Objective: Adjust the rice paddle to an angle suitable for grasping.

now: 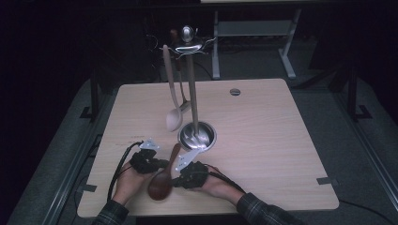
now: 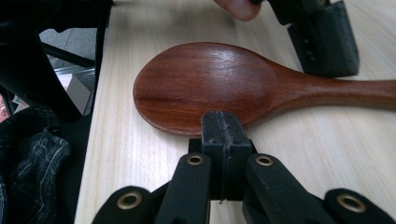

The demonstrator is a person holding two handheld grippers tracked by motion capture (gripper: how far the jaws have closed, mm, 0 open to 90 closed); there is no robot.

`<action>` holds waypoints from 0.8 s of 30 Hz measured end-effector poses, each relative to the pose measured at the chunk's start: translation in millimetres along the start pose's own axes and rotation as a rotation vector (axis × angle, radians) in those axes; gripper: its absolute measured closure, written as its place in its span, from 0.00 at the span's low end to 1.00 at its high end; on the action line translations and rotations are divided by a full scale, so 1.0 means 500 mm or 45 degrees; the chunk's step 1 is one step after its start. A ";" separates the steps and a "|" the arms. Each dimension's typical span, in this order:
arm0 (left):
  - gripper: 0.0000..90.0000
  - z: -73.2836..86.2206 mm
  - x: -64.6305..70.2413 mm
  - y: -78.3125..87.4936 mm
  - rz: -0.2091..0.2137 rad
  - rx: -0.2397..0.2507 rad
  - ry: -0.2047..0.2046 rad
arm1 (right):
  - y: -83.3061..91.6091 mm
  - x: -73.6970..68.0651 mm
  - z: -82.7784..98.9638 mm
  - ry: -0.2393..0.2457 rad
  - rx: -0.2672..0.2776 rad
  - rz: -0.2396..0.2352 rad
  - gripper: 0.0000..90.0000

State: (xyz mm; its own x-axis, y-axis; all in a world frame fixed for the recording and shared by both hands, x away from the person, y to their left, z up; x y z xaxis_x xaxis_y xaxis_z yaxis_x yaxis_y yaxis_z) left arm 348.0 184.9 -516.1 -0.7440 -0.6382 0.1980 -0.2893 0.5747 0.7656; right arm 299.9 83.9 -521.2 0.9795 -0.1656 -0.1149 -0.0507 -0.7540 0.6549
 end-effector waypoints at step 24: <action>1.00 -0.004 0.009 0.001 0.051 0.015 -0.001 | -0.018 -0.010 -0.035 -0.001 0.044 -0.022 1.00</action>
State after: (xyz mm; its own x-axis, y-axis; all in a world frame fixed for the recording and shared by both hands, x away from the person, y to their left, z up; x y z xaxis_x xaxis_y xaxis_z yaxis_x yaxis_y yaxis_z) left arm 345.7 181.6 -513.5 -0.7556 -0.6142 0.2278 -0.2663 0.6056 0.7499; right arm 298.7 102.7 -513.2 0.9801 -0.1532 -0.1264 -0.0408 -0.7781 0.6268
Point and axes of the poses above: each handheld gripper's, and its own axes: y roughly backward along the jaws, z roughly out of its underside, x roughly to its right, the point moved 8 cm from there along -y, roughly forward along the jaws, and after that the axes turned 3 degrees about z, right-handed, at the moved point
